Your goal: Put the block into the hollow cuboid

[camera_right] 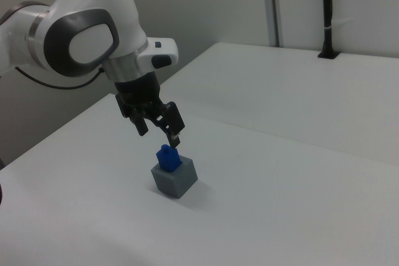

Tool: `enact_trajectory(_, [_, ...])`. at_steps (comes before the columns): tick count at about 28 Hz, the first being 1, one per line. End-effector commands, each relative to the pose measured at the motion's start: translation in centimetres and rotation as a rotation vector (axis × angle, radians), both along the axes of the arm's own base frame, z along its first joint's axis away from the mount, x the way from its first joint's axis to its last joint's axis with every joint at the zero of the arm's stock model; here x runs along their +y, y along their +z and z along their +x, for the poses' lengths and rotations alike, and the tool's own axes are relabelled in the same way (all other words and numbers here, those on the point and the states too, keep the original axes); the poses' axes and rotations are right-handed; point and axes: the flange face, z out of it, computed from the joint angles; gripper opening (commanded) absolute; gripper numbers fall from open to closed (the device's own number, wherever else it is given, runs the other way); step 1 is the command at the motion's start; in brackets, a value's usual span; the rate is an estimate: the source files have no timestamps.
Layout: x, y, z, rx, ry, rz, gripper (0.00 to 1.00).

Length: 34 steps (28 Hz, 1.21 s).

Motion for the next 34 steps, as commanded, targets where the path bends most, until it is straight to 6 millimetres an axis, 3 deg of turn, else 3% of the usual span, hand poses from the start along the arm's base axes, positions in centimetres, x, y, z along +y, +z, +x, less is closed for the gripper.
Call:
enact_trajectory(1, [-1.15, 0.53, 0.59, -0.007, -0.024, 0.019, 1.0])
enact_trajectory(8, [-1.59, 1.2, 1.15, -0.021, -0.032, 0.025, 1.0])
enact_trajectory(34, [-1.33, 0.88, 1.31, -0.015, -0.029, 0.025, 1.0])
